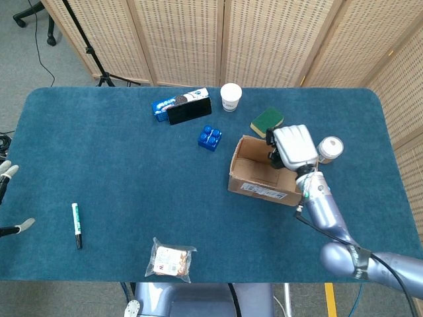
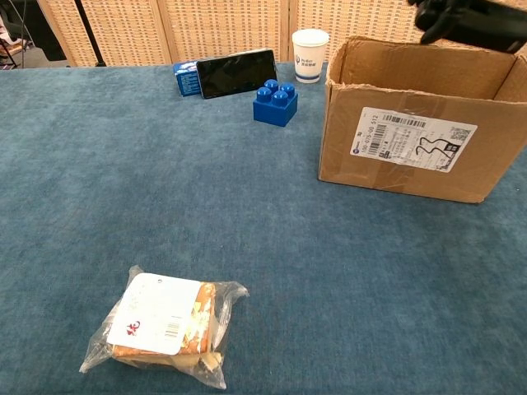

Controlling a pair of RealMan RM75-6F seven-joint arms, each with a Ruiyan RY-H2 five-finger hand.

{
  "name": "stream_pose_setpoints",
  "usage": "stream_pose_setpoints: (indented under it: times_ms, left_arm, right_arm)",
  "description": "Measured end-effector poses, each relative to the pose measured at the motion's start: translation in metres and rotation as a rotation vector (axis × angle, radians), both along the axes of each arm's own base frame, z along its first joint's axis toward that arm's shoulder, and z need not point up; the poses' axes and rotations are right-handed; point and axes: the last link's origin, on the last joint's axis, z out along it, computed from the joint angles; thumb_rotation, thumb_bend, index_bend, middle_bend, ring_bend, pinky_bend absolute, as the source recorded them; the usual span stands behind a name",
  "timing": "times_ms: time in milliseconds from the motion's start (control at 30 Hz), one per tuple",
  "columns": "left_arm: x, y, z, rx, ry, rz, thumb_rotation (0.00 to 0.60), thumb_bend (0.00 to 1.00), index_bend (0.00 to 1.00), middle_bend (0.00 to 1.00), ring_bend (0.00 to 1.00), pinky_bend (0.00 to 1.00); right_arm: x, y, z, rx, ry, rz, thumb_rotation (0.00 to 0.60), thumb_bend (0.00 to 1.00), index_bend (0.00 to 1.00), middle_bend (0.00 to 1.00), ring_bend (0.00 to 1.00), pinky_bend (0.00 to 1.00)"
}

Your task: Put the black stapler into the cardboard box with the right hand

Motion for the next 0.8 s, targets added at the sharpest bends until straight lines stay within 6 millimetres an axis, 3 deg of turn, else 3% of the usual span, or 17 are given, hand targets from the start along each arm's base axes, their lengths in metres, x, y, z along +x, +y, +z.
stream_pose_setpoints:
  times_ms: [233,333,400,467,500,600,800]
  left_arm:
    - [-0.002,-0.001,0.004,0.004,-0.015,0.003,0.6,0.0,0.0,0.0,0.0,0.0]
    - [-0.002,0.0,0.005,0.005,-0.019,0.002,0.6,0.0,0.0,0.0,0.0,0.0]
    - [-0.002,0.0,0.006,0.005,-0.021,0.001,0.6,0.0,0.0,0.0,0.0,0.0]
    - [-0.002,0.0,0.006,0.005,-0.021,0.0,0.6,0.0,0.0,0.0,0.0,0.0]
    - [-0.002,0.0,0.006,0.004,-0.021,0.001,0.6,0.0,0.0,0.0,0.0,0.0]
    - [-0.002,0.0,0.005,-0.001,-0.019,0.0,0.6,0.0,0.0,0.0,0.0,0.0]
    - [-0.002,0.0,0.004,-0.005,-0.013,0.0,0.6,0.0,0.0,0.0,0.0,0.0]
  right_arm:
    - [0.003,-0.004,-0.035,0.025,0.053,-0.056,0.6,0.53,0.67,0.65,0.63,0.6]
    - [0.001,-0.004,-0.041,0.025,0.052,-0.075,0.6,0.38,0.64,0.57,0.58,0.6]
    - [0.001,-0.004,-0.042,0.028,0.042,-0.08,0.6,0.13,0.46,0.34,0.37,0.57]
    - [0.002,-0.002,-0.043,0.036,0.021,-0.08,0.6,0.0,0.24,0.11,0.15,0.48]
    - [0.003,-0.001,-0.043,0.043,0.013,-0.08,0.6,0.0,0.13,0.04,0.06,0.41]
    - [0.002,0.003,-0.043,0.071,0.013,-0.085,0.6,0.0,0.02,0.0,0.0,0.33]
    - [0.008,0.013,-0.038,0.09,0.029,-0.073,0.6,0.0,0.02,0.0,0.0,0.3]
